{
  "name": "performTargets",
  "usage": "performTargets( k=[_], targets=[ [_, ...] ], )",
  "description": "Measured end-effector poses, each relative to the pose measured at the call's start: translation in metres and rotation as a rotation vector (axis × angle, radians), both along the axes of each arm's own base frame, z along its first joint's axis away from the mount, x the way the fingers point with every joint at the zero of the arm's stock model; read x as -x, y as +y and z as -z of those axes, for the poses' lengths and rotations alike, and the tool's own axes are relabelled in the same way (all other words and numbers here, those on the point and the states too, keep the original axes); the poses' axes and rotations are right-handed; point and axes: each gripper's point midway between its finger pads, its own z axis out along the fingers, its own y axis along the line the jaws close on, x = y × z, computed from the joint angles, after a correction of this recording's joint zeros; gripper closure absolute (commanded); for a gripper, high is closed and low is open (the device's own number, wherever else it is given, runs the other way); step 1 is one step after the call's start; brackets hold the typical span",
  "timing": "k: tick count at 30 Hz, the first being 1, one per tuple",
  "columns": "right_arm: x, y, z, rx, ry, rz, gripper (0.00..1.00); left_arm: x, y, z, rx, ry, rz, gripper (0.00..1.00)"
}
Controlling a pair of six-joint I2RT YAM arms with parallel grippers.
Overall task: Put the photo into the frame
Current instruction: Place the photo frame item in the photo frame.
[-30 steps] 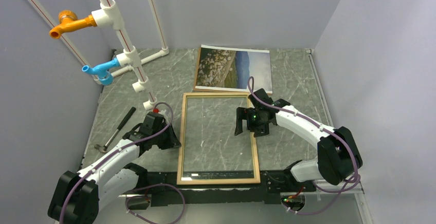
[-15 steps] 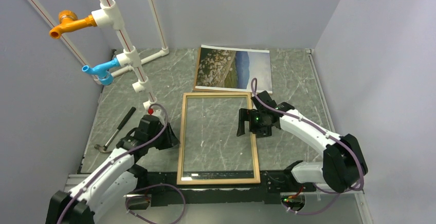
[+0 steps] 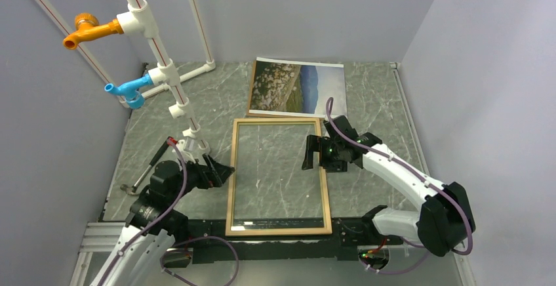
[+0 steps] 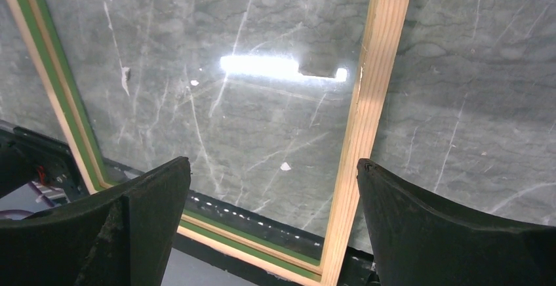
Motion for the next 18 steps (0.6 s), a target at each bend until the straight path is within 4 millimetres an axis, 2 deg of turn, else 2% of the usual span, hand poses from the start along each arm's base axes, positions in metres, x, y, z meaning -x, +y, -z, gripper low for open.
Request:
performTargets(
  k=[3,9,15,18],
  targets=[
    [-0.001,0.001,-0.005,-0.012,-0.018,0.004,0.0,0.004,-0.004,-0.009,0.023,-0.04,0.033,0.01],
    [-0.005,0.004,-0.01,-0.035,-0.047,0.01,0.0,0.014,-0.025,-0.015,0.062,-0.035,0.18,0.01],
    [-0.005,0.007,-0.008,-0.054,-0.047,0.013,0.0,0.019,-0.038,0.01,0.009,0.094,0.281,0.0],
    [-0.005,0.009,-0.005,-0.063,-0.039,0.013,0.0,0.023,-0.042,0.014,-0.05,0.13,0.311,0.01]
  ],
)
